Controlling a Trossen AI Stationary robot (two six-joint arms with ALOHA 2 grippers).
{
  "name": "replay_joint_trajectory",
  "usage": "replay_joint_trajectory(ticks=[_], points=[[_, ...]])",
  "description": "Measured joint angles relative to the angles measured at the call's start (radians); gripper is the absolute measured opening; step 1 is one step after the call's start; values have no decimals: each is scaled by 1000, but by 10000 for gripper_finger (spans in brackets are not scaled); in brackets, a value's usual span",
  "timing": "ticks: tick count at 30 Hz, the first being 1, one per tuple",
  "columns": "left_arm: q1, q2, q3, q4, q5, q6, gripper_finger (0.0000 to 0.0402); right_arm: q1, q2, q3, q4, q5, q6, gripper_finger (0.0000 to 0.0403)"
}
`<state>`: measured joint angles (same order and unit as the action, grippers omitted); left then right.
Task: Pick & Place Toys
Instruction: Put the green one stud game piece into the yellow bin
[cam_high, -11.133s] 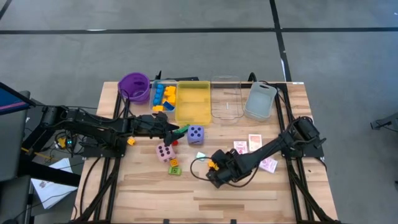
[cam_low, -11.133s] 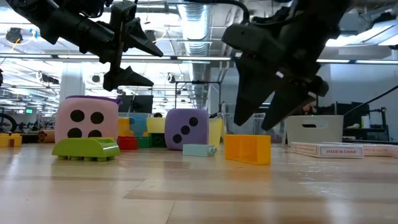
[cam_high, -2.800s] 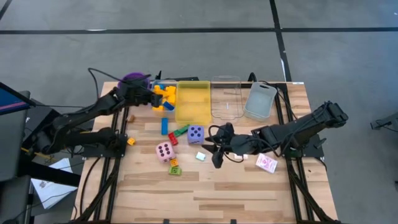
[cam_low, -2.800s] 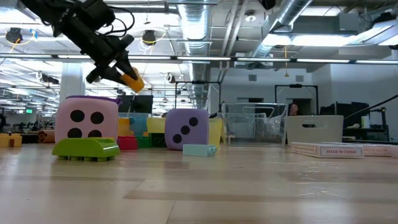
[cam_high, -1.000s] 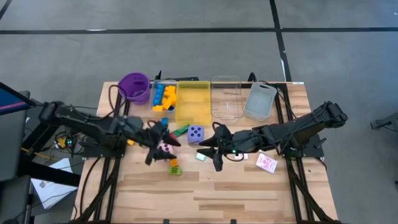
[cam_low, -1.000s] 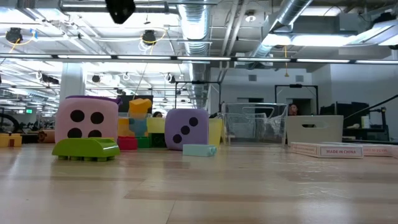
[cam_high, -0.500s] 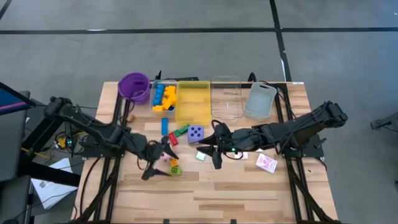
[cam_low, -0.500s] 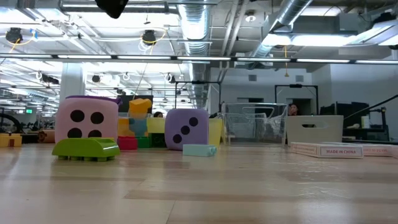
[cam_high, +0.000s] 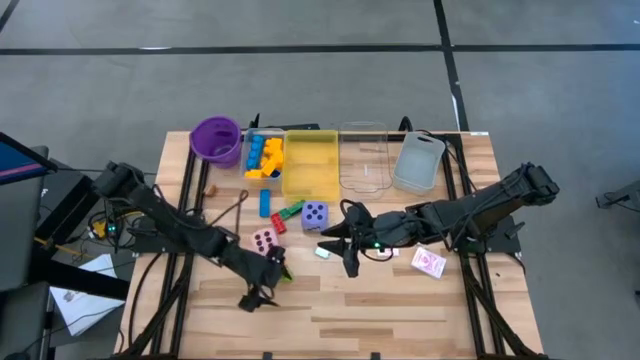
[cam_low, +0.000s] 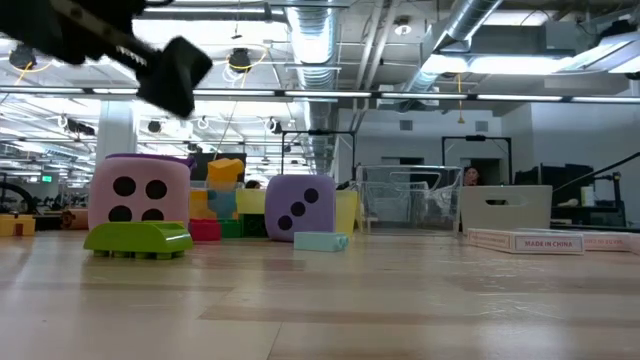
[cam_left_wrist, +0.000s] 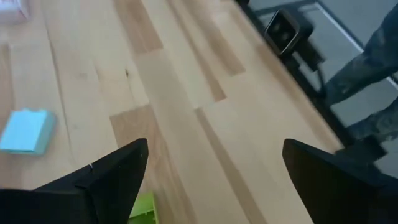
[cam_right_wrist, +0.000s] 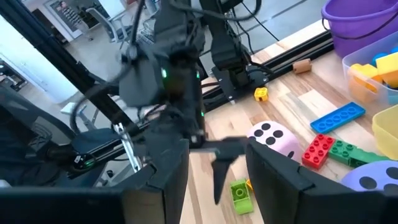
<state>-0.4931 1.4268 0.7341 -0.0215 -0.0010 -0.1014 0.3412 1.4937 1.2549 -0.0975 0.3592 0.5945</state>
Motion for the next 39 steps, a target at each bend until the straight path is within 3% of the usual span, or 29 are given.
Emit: replay_joint_trajectory(ticks=[6, 18, 39], points=[[0, 107, 0, 24, -9, 0, 367, -1, 0, 0, 0, 0, 0, 154], [4, 179, -1, 4, -190, -78, 368, 0, 0, 0, -25, 0, 8, 154], [8, 174, 3, -116, -152, -188, 369, 0, 0, 0, -126, 0, -3, 154]])
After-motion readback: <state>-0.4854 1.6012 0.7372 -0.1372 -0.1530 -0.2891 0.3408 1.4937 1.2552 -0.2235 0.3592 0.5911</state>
